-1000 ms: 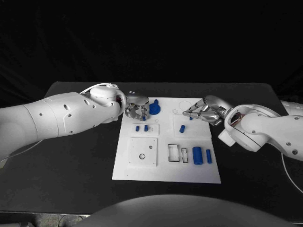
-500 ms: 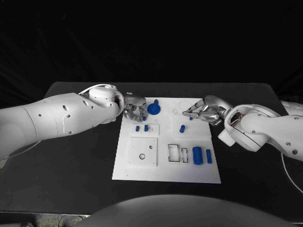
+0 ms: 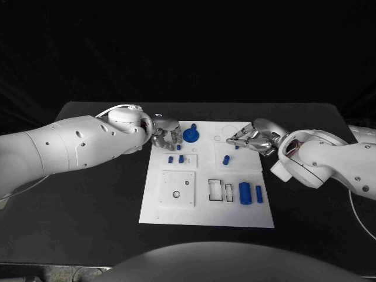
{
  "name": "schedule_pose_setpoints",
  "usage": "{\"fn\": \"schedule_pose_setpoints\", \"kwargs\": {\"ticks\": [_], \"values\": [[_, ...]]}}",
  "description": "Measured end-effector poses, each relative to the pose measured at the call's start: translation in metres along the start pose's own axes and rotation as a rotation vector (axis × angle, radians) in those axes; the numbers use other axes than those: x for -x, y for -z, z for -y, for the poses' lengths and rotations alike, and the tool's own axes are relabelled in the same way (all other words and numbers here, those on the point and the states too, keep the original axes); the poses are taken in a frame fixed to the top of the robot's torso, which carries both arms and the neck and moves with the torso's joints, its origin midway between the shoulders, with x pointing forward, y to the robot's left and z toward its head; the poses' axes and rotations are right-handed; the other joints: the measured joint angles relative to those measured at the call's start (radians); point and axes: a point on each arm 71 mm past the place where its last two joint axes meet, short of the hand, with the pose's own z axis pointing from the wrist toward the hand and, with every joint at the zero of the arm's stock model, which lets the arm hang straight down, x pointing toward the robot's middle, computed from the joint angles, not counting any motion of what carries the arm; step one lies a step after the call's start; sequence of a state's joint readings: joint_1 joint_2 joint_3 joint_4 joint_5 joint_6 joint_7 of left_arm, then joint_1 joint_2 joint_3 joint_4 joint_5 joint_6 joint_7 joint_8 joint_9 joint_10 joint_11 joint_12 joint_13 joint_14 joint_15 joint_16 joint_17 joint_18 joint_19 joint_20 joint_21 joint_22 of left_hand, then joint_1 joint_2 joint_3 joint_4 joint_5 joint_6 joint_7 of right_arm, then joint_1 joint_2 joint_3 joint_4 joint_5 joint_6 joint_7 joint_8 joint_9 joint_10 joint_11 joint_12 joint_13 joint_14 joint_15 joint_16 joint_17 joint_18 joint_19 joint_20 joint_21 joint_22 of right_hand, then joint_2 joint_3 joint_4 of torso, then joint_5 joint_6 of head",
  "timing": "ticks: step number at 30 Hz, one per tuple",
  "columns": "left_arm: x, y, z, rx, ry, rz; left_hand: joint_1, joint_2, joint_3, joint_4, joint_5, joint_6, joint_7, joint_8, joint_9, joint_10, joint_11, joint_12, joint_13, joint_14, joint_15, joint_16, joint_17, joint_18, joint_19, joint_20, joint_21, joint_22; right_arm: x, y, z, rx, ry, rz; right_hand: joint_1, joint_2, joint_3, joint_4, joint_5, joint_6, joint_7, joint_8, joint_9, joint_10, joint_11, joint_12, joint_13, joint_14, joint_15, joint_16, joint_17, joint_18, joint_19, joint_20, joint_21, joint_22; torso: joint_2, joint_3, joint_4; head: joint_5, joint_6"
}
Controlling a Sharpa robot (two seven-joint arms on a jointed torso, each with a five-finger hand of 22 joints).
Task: Assemble the parts on the task board
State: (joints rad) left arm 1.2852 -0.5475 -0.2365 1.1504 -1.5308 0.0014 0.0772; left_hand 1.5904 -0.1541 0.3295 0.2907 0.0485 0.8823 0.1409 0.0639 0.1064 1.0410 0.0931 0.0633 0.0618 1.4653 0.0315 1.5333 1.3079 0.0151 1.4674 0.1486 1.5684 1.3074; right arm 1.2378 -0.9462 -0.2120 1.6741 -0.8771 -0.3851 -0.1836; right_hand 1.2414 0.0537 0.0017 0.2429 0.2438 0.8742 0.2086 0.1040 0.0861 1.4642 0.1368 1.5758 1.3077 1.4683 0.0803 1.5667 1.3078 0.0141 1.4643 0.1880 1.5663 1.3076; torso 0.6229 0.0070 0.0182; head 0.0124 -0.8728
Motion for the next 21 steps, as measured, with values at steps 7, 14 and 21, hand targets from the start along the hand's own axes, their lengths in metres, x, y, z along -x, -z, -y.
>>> {"fn": "schedule_pose_setpoints", "kwargs": {"ticks": [7,14,21], "values": [[0.0,0.012,-0.014,0.035,0.004,0.052,-0.09,-0.031,-0.078,0.003,0.0,-0.077,0.012,0.009,-0.025,0.001,0.007,0.0,0.0,0.0,0.006,0.0,0.0,0.0,0.0,0.0,0.0,0.0,0.0,0.0,0.0,0.0,-0.001,0.004,0.0,0.0,0.0,0.0,0.0,0.0,0.0,0.0,0.0,0.0,0.0,0.0,0.0,0.0,0.0,0.0,0.0,0.0,0.0,0.0,0.0,0.0,0.0,0.0003,0.0006,-0.002,0.0],[0.001,0.029,-0.029,0.063,0.034,0.148,-0.178,-0.039,-0.131,0.004,0.0,-0.041,0.019,0.04,-0.02,-0.014,0.011,0.0,0.002,0.0,0.006,0.0,0.0,0.0,0.0,0.0,0.0,0.0,0.009,0.001,-0.002,0.028,-0.009,0.055,0.035,0.016,-0.006,-0.006,0.0,0.01,-0.01,0.016,0.005,-0.007,-0.01,-0.053,0.0,-0.001,-0.001,0.0,0.0,0.0,0.0,0.0,0.0,0.0,0.0,0.0003,0.0024,-0.004,0.0],[0.01,0.044,-0.035,0.062,0.13,0.327,-0.199,-0.027,-0.131,0.004,0.0,0.007,0.032,0.06,-0.015,0.013,0.026,0.012,0.003,0.0,0.013,0.0,0.0,0.0,0.0,0.0,0.0,0.0,0.028,-0.004,-0.013,0.085,-0.004,0.132,0.124,0.024,0.039,0.003,-0.026,0.015,-0.033,0.039,0.011,-0.537,-0.039,-0.755,-0.419,-0.003,-0.036,0.0,0.0,0.0,0.003,-0.037,0.0,0.0,-0.001,-0.0004,0.0022,-0.011,0.0]]}}
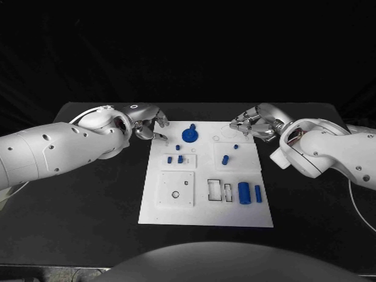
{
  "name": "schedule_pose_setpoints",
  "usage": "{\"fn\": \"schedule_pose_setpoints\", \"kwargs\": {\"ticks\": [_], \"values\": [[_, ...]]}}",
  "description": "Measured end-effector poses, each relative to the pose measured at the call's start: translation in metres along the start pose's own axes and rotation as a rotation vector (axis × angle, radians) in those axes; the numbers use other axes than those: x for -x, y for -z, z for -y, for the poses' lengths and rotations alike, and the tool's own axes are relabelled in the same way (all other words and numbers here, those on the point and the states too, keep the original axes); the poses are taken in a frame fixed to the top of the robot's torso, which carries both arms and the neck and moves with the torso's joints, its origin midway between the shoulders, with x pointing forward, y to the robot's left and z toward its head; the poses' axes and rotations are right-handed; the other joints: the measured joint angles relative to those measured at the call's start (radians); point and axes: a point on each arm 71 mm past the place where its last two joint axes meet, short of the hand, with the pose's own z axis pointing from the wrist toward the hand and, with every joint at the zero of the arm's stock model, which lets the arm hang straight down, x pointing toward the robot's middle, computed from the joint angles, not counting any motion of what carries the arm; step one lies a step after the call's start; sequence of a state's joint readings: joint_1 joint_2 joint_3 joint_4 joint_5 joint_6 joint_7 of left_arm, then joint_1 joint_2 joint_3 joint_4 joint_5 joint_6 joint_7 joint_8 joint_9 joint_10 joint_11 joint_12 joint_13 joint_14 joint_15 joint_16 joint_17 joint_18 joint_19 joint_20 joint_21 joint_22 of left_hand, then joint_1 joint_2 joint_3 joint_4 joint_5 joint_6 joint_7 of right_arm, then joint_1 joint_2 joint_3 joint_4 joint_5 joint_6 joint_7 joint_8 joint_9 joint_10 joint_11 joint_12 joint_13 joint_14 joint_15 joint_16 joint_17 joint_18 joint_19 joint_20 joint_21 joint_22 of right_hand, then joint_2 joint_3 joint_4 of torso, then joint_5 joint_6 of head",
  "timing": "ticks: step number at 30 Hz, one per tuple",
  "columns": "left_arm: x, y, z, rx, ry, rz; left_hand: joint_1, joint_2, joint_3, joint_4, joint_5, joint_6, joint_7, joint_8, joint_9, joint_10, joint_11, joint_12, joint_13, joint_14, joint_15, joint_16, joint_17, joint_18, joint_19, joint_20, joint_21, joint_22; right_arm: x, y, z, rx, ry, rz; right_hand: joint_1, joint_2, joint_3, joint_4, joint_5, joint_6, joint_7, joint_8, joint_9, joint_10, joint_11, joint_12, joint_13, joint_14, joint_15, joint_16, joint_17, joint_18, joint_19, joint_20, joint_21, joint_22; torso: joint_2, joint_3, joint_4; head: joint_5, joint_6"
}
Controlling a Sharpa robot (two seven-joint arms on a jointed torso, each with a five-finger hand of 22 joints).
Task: Assemble the parts on the task board
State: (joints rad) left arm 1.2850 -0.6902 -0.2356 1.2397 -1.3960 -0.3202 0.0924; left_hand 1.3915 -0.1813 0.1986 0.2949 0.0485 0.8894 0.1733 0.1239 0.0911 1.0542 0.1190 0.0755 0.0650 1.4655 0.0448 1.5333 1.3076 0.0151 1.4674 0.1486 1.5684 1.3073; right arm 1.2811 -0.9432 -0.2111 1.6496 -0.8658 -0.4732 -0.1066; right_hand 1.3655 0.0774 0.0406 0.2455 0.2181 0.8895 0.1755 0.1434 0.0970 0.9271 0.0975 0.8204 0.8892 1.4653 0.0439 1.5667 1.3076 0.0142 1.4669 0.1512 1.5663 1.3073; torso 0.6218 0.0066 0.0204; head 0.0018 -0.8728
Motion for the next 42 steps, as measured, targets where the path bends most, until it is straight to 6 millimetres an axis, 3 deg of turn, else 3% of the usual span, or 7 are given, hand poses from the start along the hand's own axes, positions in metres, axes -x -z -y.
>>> {"fn": "schedule_pose_setpoints", "kwargs": {"ticks": [3,8,9,13,16,25,42], "values": [[0.006,0.002,0.001,0.004,0.076,0.092,-0.009,0.009,0.012,0.0,0.0,0.039,-0.006,0.015,0.005,0.019,-0.007,0.006,0.001,0.0,0.0,0.0,0.0,0.0,0.0,0.0,0.0,0.0,0.004,-0.004,0.001,0.008,0.009,0.017,0.035,-0.008,0.025,0.011,-0.043,0.006,-0.006,0.007,0.002,-0.022,-0.002,-0.178,-0.163,0.001,-0.001,0.0,0.0,0.0,-0.001,-0.001,0.0,0.0,0.0,-0.0005,-0.0002,-0.005,0.0],[0.014,0.005,0.004,0.021,0.263,0.232,-0.018,0.018,0.017,-0.003,0.011,0.06,-0.012,0.015,0.006,0.027,-0.008,0.006,0.001,0.0,0.0,-0.006,0.0,0.0,0.0,0.0,0.0,0.0,0.01,-0.007,0.007,0.022,0.072,0.034,0.09,-0.04,0.051,0.024,-0.128,0.021,-0.002,0.005,0.001,0.036,0.014,-0.422,-0.43,0.001,-0.001,0.0,0.0,0.0,0.0,0.0,0.0,0.0,0.0,-0.0006,-0.0013,-0.019,0.0],[0.015,0.006,0.005,0.027,0.306,0.256,-0.021,0.021,0.009,0.0,0.03,0.061,-0.011,0.015,0.006,0.027,-0.008,0.006,0.001,0.0,0.0,-0.006,0.0,0.0,0.0,0.0,0.0,0.0,0.01,-0.007,0.008,0.028,0.094,0.035,0.098,-0.046,0.052,0.025,-0.141,0.022,0.0,-0.001,0.0,0.043,0.016,-0.45,-0.463,0.001,-0.001,0.0,0.0,0.0,0.001,0.005,0.0,0.0,0.001,-0.0006,-0.0017,-0.022,0.0],[0.013,0.01,0.007,0.053,0.481,0.341,-0.043,0.043,-0.069,-0.001,0.171,0.065,-0.014,0.006,0.003,0.029,-0.01,0.002,0.001,0.0,0.0,-0.006,0.0,0.0,0.0,0.0,0.0,0.0,0.008,-0.006,0.013,0.057,0.226,0.021,0.119,-0.067,0.052,0.025,-0.164,0.036,-0.007,-0.024,-0.01,0.065,0.024,-0.56,-0.592,0.001,0.006,0.0,0.0,0.0,-0.001,0.01,0.0,0.001,0.001,-0.0015,-0.002,-0.04,0.0],[0.013,0.013,0.008,0.064,0.555,0.377,-0.044,0.05,-0.093,-0.001,0.197,0.067,-0.012,0.005,0.001,0.03,-0.012,0.0,0.0,0.0,0.0,-0.006,0.0,0.0,0.0,0.0,0.0,0.0,0.004,-0.005,0.016,0.072,0.309,0.003,0.129,-0.077,0.051,0.023,-0.164,0.051,-0.018,-0.024,-0.01,0.066,0.025,-0.595,-0.633,0.001,0.013,0.0,0.0,0.0,-0.001,0.01,0.0,0.001,0.002,-0.0013,-0.002,-0.049,0.0],[0.012,0.019,0.014,0.07,0.685,0.448,-0.042,0.071,-0.109,-0.004,0.202,0.076,-0.018,0.005,0.001,0.038,-0.012,0.0,0.0,0.0,0.0,-0.006,0.0,0.0,0.0,0.0,0.0,0.0,-0.015,-0.007,0.021,0.097,0.547,-0.089,0.152,-0.079,0.051,0.007,-0.164,0.088,-0.052,-0.024,-0.011,0.066,0.025,-0.646,-0.699,0.001,0.013,0.0,0.0,0.0,-0.001,0.017,0.0,0.001,0.002,0.0006,-0.0013,-0.057,0.0],[0.014,0.024,0.013,0.072,0.72,0.49,-0.029,0.083,-0.117,-0.005,0.21,0.081,-0.017,0.002,0.0,0.041,-0.016,0.0,0.0,0.0,0.0,-0.002,0.0,0.0,0.0,0.0,0.0,0.0,-0.03,-0.017,0.022,0.061,0.68,-0.157,0.166,-0.074,0.056,0.001,-0.164,0.095,-0.037,-0.039,-0.021,0.076,0.025,-0.666,-0.742,0.001,0.013,0.0,0.0,0.0,-0.001,0.017,0.0,0.0,0.002,0.0,-0.0025,-0.051,0.0]]}}
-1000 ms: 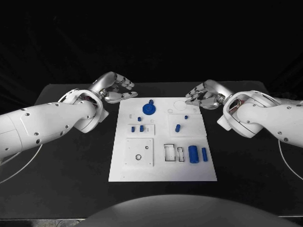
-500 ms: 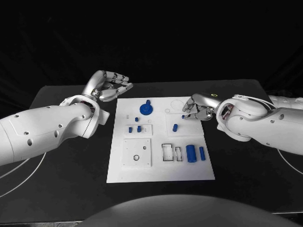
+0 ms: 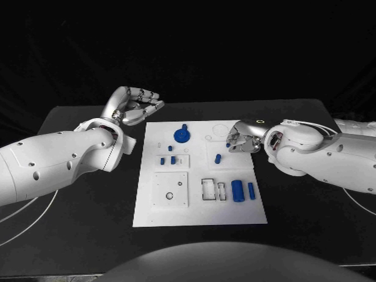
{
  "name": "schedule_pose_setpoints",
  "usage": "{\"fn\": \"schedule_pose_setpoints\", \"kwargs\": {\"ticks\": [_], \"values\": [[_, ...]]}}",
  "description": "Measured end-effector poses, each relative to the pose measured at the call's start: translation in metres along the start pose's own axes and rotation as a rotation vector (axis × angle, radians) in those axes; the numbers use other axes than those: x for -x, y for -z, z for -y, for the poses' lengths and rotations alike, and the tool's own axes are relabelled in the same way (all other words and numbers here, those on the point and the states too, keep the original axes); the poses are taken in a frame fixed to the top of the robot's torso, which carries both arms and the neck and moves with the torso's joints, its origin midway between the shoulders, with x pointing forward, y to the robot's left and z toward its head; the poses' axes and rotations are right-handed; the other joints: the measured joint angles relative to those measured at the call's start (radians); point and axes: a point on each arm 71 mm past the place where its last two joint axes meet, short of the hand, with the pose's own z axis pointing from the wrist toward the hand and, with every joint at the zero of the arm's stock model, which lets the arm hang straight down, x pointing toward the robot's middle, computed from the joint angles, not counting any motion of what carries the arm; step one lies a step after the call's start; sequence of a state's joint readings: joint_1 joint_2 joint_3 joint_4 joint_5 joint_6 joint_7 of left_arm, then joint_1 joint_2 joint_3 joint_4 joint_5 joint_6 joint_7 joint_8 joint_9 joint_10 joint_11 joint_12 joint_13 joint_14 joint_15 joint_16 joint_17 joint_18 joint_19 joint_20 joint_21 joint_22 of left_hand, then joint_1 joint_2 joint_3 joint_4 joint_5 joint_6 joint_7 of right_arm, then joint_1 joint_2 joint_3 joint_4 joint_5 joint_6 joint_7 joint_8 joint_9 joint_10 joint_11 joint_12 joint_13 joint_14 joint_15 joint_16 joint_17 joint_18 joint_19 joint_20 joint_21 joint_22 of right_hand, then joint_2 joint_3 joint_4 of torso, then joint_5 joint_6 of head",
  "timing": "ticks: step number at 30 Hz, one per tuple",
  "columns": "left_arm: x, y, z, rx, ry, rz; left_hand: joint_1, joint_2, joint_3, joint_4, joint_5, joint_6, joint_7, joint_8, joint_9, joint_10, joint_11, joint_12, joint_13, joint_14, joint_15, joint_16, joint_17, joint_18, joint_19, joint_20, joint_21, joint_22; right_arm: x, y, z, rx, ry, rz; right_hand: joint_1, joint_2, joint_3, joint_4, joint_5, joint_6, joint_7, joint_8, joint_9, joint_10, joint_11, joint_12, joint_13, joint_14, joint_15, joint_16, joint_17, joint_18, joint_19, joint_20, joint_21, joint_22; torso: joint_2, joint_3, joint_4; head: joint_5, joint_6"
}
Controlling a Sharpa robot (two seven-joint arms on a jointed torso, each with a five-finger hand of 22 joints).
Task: Assemble the parts on the task board
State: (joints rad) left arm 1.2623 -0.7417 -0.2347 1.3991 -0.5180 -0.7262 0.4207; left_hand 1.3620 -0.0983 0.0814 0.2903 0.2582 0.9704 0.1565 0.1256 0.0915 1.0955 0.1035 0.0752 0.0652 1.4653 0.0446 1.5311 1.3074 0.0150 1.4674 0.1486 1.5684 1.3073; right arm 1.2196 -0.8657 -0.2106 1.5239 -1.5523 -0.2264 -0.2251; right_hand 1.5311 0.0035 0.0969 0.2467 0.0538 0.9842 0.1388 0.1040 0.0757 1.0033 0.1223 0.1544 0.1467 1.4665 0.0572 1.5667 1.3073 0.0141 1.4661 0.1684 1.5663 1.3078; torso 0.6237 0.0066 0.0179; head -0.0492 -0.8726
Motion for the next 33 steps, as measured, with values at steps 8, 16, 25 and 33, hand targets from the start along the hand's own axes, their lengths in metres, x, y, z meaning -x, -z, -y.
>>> {"fn": "schedule_pose_setpoints", "kwargs": {"ticks": [8,16,25,33], "values": [[0.0002,0.0,-0.0003,0.002,0.003,0.002,0.001,0.001,-0.004,0.002,0.006,0.001,-0.001,-0.004,-0.001,0.0,0.0,0.0,0.0,0.0,0.0,0.0,0.0,0.0,0.0,0.0,0.0,0.0,-0.0007,-0.0044,-0.0041,-0.01,0.019,0.002,0.007,0.007,0.004,-0.004,0.0,-0.006,0.016,-0.012,-0.007,0.009,0.002,-0.005,-0.017,0.0,0.0,0.0,0.0,0.0,0.0,0.0,0.0,0.0,-0.001,0.0001,-0.0008,0.001,0.0],[0.0003,0.0,-0.0004,0.004,0.004,0.003,0.006,0.006,-0.004,0.002,0.01,0.001,-0.001,-0.004,-0.001,0.004,-0.004,0.0,0.0,0.0,0.0,0.0,0.0,0.0,0.0,0.0,0.0,0.0,-0.0014,-0.0057,-0.0051,-0.021,0.032,0.008,0.007,0.007,0.007,-0.007,0.0,-0.001,0.022,-0.012,-0.006,0.043,0.0,-0.005,-0.035,0.0,0.0,0.0,0.0,0.0,0.0,0.0,0.0,0.0,-0.001,0.0001,-0.0001,0.0,0.0],[0.0016,-0.0001,-0.0015,0.006,0.002,0.006,0.006,0.006,-0.007,-0.001,0.011,0.001,-0.001,-0.004,-0.001,0.004,-0.004,0.0,0.0,0.0,0.0,0.0,0.001,0.0,0.0,0.0,0.0,0.0,-0.0003,-0.0031,-0.0034,-0.03,0.031,0.028,0.007,0.007,0.01,-0.01,0.0,0.006,0.015,-0.016,-0.005,0.065,0.0,-0.005,-0.051,0.0,0.0,0.0,0.0,0.0,0.0,0.0,0.0,0.0,-0.001,0.0002,-0.0007,0.0,0.001],[0.0015,-0.0004,-0.0018,0.008,0.002,0.006,0.012,0.011,-0.007,-0.001,0.011,0.001,-0.001,-0.004,-0.001,0.004,-0.004,0.0,0.0,0.0,0.0,0.0,0.001,0.0,0.0,0.0,0.0,0.0,-0.0014,-0.0066,-0.004,-0.035,0.033,0.027,0.007,0.007,0.013,-0.011,0.0,0.009,0.012,-0.02,-0.005,0.075,-0.003,-0.009,-0.061,0.0,0.0,0.0,0.001,0.0,0.0,0.0,0.0,0.0,-0.001,0.0001,-0.0001,-0.004,0.001]]}}
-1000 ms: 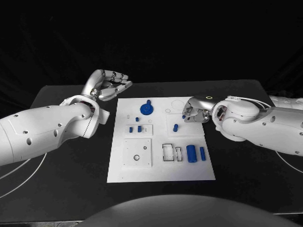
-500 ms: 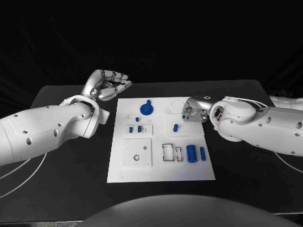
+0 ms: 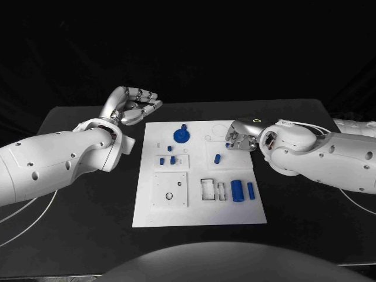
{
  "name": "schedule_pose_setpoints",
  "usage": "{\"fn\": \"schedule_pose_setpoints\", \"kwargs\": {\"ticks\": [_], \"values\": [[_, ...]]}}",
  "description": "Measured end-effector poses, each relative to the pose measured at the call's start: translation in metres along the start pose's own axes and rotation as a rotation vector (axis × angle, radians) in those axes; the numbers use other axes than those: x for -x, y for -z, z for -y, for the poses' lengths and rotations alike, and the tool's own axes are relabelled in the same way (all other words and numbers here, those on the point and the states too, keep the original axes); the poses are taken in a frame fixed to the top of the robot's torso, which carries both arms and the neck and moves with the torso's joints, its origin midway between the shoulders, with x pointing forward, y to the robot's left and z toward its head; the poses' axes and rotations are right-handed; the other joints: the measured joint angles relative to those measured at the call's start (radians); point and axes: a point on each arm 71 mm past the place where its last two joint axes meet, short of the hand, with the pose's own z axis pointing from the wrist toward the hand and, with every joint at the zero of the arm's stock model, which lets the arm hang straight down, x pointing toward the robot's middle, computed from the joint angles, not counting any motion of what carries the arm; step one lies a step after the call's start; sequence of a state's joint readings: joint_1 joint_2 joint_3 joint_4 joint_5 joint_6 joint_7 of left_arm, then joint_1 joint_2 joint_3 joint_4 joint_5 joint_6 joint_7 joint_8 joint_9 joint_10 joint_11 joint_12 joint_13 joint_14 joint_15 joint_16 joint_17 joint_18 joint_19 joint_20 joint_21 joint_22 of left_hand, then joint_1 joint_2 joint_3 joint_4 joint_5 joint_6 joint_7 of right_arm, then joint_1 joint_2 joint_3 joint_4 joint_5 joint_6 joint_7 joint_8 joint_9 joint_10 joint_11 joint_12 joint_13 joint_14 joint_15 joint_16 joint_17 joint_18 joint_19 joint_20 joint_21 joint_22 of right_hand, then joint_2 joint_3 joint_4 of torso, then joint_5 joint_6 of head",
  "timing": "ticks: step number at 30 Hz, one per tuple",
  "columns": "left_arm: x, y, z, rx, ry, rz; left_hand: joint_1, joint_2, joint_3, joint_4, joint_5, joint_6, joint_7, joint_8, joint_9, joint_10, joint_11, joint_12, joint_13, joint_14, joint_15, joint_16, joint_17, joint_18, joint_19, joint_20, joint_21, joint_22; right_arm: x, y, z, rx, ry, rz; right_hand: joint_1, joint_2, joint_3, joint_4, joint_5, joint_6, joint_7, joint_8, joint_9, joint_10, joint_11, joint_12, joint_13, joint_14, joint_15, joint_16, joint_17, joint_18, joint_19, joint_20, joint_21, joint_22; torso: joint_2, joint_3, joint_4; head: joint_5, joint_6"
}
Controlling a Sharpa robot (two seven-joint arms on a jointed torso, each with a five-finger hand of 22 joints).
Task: Assemble the parts on the task board
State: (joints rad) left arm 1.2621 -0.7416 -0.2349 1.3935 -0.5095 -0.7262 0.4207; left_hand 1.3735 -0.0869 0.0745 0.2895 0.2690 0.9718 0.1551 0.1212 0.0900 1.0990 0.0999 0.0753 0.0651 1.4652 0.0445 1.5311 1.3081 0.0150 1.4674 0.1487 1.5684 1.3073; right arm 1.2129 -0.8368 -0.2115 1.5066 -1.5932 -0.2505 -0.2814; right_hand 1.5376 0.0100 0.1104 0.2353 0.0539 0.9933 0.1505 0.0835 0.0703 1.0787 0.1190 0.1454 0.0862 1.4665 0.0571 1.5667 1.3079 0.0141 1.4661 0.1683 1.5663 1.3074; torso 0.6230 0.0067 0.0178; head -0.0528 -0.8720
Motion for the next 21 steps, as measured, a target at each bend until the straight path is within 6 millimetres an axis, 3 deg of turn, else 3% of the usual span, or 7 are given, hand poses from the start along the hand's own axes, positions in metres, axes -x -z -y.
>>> {"fn": "schedule_pose_setpoints", "kwargs": {"ticks": [5,13,21], "values": [[0.0,-0.0002,-0.0002,0.001,0.0,0.0,0.0,0.0,0.0,0.0,0.0,0.0,0.0,0.0,0.0,0.0,0.0,0.0,0.0,0.0,0.0,0.0,0.0,0.0,0.0,0.0,0.0,0.0,-0.0043,-0.0033,0.0003,-0.007,0.0,-0.011,0.0,0.0,0.002,0.002,0.0,0.0,0.0,0.0,0.0,0.0,0.0,0.0,-0.004,0.0,0.0,0.0,0.0,0.0,0.0,0.0,0.0,0.0,0.0,0.0001,0.0001,0.0,0.0],[-0.0003,-0.0003,-0.0002,0.002,0.0,0.0,0.004,0.004,0.0,0.0,0.0,0.0,0.0,0.0,0.0,0.0,0.0,0.0,0.0,0.0,0.0,0.0,0.0,0.0,0.0,0.0,0.0,0.0,-0.004,-0.0059,-0.0001,-0.009,-0.002,-0.009,0.005,0.005,0.013,-0.004,0.0,0.02,-0.009,0.0,0.001,0.022,-0.018,-0.009,-0.02,-0.001,-0.001,0.0,0.0,0.0,0.0,0.0,0.0,0.0,0.0,0.0,0.0005,0.002,0.0],[-0.0002,-0.0004,-0.0003,0.003,0.0,0.0,0.004,0.004,0.0,0.0,0.0,0.0,0.0,0.0,0.0,0.0,0.0,0.0,0.0,0.0,0.0,0.0,0.0,0.0,0.0,0.0,0.0,0.0,-0.0043,-0.0061,-0.0016,-0.006,-0.005,-0.01,0.011,0.011,0.026,0.0,0.0,0.061,-0.021,0.009,0.009,0.063,-0.034,-0.012,-0.025,-0.001,-0.02,0.0,0.0,0.0,0.0,-0.015,0.0,0.001,0.001,-0.0002,0.0,0.004,-0.001]]}}
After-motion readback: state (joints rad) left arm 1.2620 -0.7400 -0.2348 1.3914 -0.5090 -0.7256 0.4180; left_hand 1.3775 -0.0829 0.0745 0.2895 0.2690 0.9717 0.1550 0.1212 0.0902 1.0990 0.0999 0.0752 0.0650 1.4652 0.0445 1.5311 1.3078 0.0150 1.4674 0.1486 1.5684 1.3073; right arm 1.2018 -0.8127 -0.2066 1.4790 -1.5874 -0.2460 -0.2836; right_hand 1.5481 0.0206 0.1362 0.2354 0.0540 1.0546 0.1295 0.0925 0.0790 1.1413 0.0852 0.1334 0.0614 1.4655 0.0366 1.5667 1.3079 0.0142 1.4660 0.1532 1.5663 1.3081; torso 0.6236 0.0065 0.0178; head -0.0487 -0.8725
